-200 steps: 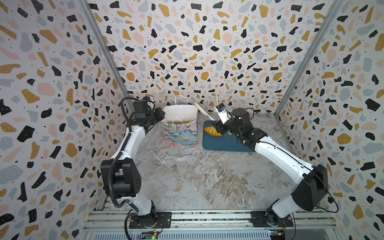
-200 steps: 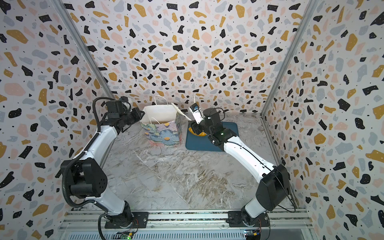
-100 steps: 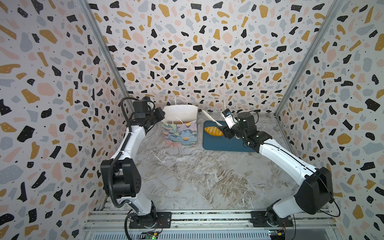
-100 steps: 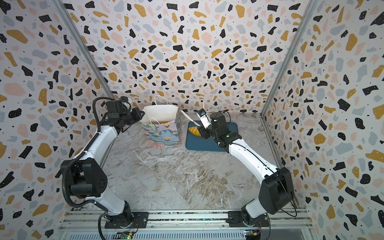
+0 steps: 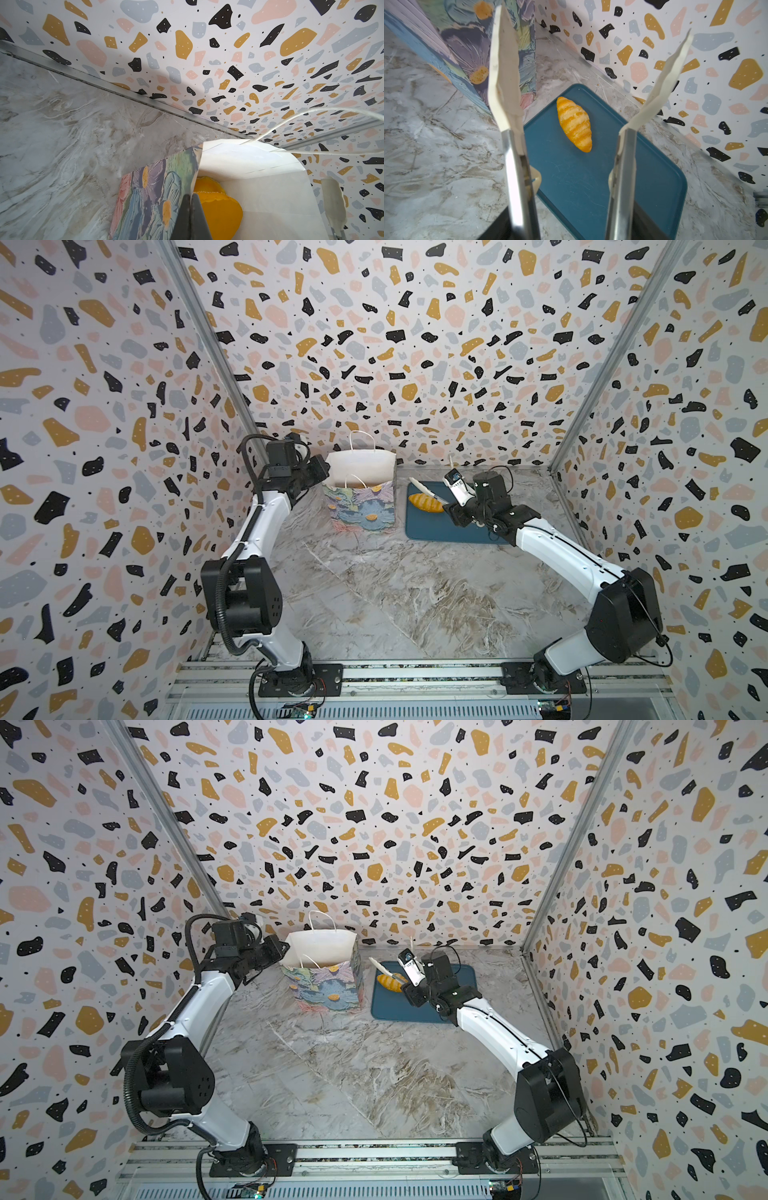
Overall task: Place the fake bread into the paper bag
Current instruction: 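Raise the open tongs out of the bag and move over the tray, then lower the open tongs around the striped yellow roll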
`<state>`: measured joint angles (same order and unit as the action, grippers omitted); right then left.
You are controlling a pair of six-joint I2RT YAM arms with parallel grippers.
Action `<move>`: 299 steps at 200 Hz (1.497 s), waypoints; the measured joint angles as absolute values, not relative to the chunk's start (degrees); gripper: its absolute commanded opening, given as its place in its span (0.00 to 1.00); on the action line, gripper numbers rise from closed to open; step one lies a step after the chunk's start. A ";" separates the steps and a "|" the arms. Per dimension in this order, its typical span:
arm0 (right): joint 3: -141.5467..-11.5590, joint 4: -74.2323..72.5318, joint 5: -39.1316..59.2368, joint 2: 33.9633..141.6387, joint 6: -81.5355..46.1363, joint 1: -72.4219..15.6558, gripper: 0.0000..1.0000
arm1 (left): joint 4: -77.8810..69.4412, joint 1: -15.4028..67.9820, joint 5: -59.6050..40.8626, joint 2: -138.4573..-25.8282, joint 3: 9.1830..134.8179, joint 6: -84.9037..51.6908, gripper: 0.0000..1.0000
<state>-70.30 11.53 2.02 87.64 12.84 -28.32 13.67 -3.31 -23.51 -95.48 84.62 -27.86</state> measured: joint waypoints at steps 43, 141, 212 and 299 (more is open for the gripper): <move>-70.28 13.58 2.20 91.83 13.63 -27.35 0.67 | 13.67 -3.33 -23.51 -95.46 84.62 -27.86 0.00; -73.10 19.75 3.18 101.49 17.50 -24.97 0.66 | 13.69 -3.33 -23.53 -95.46 84.62 -27.83 0.00; -82.81 25.69 2.81 108.71 22.13 -23.68 0.64 | 13.69 -3.31 -23.51 -95.48 84.62 -27.81 0.00; -94.28 35.29 3.46 116.53 28.42 -22.31 0.62 | 13.69 -3.33 -23.51 -95.46 84.62 -27.77 0.00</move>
